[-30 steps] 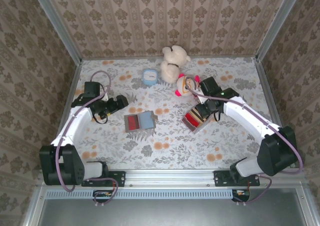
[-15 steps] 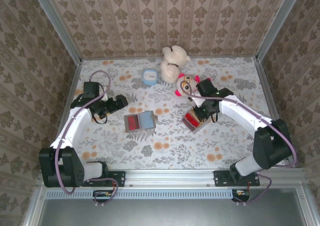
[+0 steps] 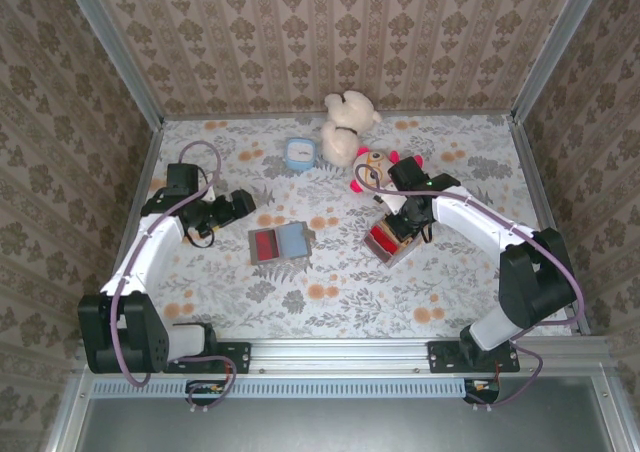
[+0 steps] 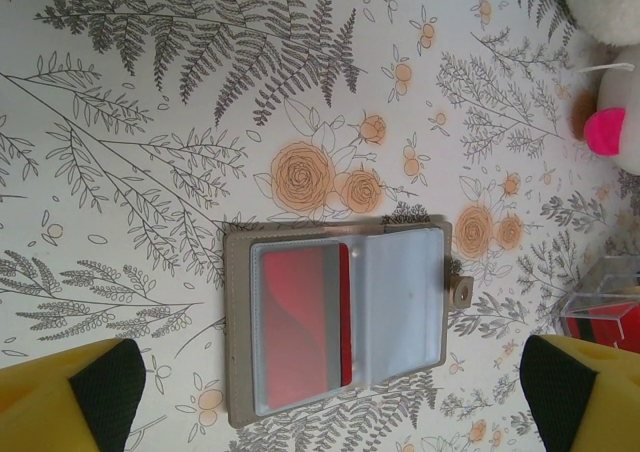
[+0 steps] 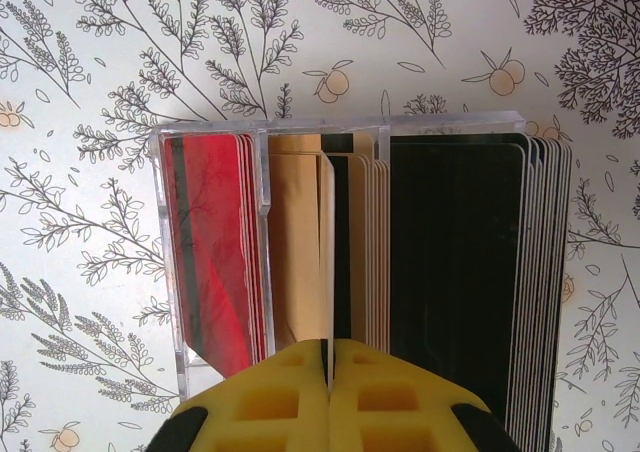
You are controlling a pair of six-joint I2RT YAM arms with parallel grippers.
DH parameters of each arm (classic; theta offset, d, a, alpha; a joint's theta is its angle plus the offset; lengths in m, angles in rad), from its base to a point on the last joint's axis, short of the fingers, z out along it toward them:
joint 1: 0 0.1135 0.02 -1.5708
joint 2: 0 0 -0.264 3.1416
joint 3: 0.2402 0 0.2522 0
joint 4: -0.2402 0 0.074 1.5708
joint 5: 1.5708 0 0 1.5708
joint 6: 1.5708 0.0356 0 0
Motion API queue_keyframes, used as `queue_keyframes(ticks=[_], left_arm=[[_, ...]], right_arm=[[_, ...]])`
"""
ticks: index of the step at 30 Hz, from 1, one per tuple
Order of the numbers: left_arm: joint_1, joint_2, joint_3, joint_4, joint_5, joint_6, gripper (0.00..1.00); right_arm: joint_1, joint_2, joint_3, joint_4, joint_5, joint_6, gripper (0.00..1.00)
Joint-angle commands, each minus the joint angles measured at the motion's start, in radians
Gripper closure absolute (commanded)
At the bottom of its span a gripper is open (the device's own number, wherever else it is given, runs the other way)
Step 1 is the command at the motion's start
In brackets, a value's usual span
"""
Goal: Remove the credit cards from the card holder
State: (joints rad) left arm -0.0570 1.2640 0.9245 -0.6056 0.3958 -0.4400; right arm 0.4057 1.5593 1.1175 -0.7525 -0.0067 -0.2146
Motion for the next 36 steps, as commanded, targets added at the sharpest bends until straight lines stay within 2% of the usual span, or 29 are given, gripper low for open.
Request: queue_keyframes(ticks=[1,6,11,16,23,29,33,34,36], left_arm=[[0.006,0.008,0.009,-0.014,0.018,0.018,0.00],[0.006,0.006,0.005,-0.017,0.020,0.017,0.00],[0.006,0.007,0.005,-0.011,0.031,0.015,0.00],[0.006,0.011,0.002,-0.007,0.036,0.012,0.00],[0.006,0.013,-0.011,0.003,0.041,0.003,0.00],[0.006,0.027,-0.030,0.027,0.059,-0.018,0.00],[0.005,0.034,-0.053,0.041,0.070,-0.031,0.00],[0.006,0.036,-0.058,0.044,0.071,-0.032,0.00],[0.006,0.035,-0.074,0.053,0.071,-0.039,0.00]], right_arm=[[-0.001,0.009,0.025,-0.007,0.021,-0.025,1.00],[0.000,0.031,0.024,-0.011,0.021,-0.031,0.99],[0.001,0.041,0.025,-0.025,0.011,-0.019,0.87],[0.002,-0.005,0.031,-0.004,-0.016,0.003,0.68],[0.001,-0.097,0.028,0.070,-0.044,0.076,0.63],[0.010,-0.110,0.031,0.208,-0.166,0.277,0.62],[0.049,-0.115,0.000,0.395,-0.170,0.476,0.60],[0.058,-0.106,0.000,0.426,-0.167,0.538,0.57],[0.073,-0.064,0.016,0.466,-0.200,0.641,0.57]])
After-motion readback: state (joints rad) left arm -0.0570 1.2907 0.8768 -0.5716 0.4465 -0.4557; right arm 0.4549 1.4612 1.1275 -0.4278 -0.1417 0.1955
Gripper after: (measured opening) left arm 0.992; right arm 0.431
